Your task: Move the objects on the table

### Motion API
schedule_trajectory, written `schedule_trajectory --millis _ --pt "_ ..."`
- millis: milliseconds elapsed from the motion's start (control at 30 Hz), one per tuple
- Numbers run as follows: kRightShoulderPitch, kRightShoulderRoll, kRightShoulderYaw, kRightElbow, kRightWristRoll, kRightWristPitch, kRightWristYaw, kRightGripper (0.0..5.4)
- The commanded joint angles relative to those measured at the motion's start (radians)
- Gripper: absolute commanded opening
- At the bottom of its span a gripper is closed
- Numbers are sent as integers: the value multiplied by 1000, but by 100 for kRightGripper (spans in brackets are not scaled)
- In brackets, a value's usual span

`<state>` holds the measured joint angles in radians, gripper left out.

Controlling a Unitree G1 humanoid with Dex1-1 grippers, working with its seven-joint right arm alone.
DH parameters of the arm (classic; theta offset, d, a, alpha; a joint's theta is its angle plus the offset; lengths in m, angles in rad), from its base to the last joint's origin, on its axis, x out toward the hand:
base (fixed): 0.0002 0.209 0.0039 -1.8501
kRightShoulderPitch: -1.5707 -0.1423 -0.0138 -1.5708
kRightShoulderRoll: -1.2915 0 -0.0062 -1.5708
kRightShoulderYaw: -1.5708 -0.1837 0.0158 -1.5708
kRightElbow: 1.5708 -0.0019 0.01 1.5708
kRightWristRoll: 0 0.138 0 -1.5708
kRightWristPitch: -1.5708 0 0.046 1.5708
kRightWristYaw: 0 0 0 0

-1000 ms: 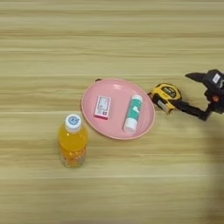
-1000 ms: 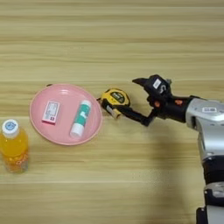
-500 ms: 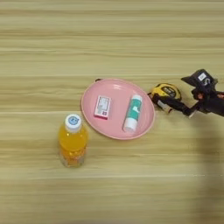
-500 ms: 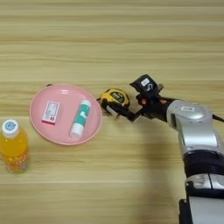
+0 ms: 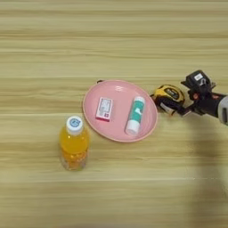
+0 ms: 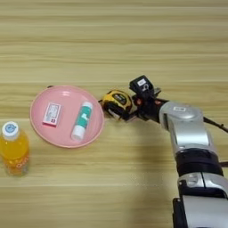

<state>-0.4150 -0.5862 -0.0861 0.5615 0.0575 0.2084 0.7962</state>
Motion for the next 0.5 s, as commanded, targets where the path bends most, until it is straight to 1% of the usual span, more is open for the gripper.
schedule_trajectory --millis 33,267,500 --pt "-81 -38 -3 17 -14 -21 -29 537" --pt "-98 -39 7 108 -39 -51 -38 537" --pt "-108 -28 18 150 -51 -79 -45 537"
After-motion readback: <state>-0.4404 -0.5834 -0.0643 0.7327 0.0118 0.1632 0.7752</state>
